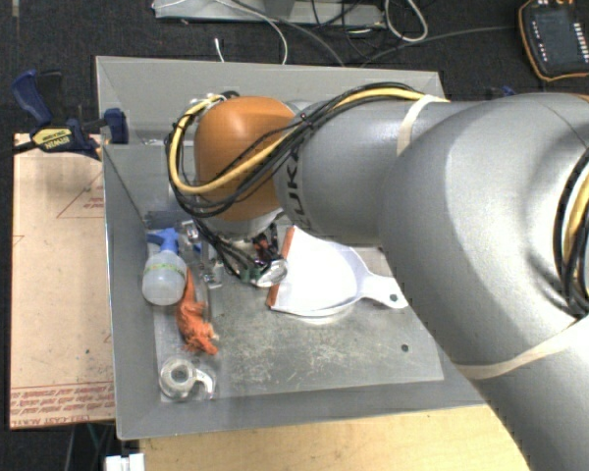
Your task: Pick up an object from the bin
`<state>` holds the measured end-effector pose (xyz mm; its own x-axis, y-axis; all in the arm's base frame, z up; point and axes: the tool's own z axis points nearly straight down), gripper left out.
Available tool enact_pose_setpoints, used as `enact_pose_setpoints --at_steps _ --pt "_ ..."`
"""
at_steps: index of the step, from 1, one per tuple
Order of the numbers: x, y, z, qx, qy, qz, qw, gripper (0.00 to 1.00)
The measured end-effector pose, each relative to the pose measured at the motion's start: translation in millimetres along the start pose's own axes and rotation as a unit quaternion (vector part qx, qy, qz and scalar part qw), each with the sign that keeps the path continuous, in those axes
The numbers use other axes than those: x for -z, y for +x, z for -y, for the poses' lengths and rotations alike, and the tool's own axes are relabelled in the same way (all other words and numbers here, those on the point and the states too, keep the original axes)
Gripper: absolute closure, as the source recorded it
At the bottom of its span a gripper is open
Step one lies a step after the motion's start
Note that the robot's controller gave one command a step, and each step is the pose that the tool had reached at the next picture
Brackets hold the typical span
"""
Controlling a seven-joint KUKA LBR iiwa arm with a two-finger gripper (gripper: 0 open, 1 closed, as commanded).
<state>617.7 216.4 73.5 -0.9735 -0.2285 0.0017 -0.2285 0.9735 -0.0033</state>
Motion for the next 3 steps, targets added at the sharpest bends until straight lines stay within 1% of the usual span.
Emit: enact_pose_setpoints --at_steps 1,2,3 --pt "59.3 -6.7 2.4 0.213 -0.002 0.0045 0.9771 0.00" --pt "25.0 14.5 24.3 -0.093 -0.002 -0.0009 0.9957 0.00" --pt "2.3 -34.6 -23.0 0.242 0.000 0.0061 0.9703 0.00"
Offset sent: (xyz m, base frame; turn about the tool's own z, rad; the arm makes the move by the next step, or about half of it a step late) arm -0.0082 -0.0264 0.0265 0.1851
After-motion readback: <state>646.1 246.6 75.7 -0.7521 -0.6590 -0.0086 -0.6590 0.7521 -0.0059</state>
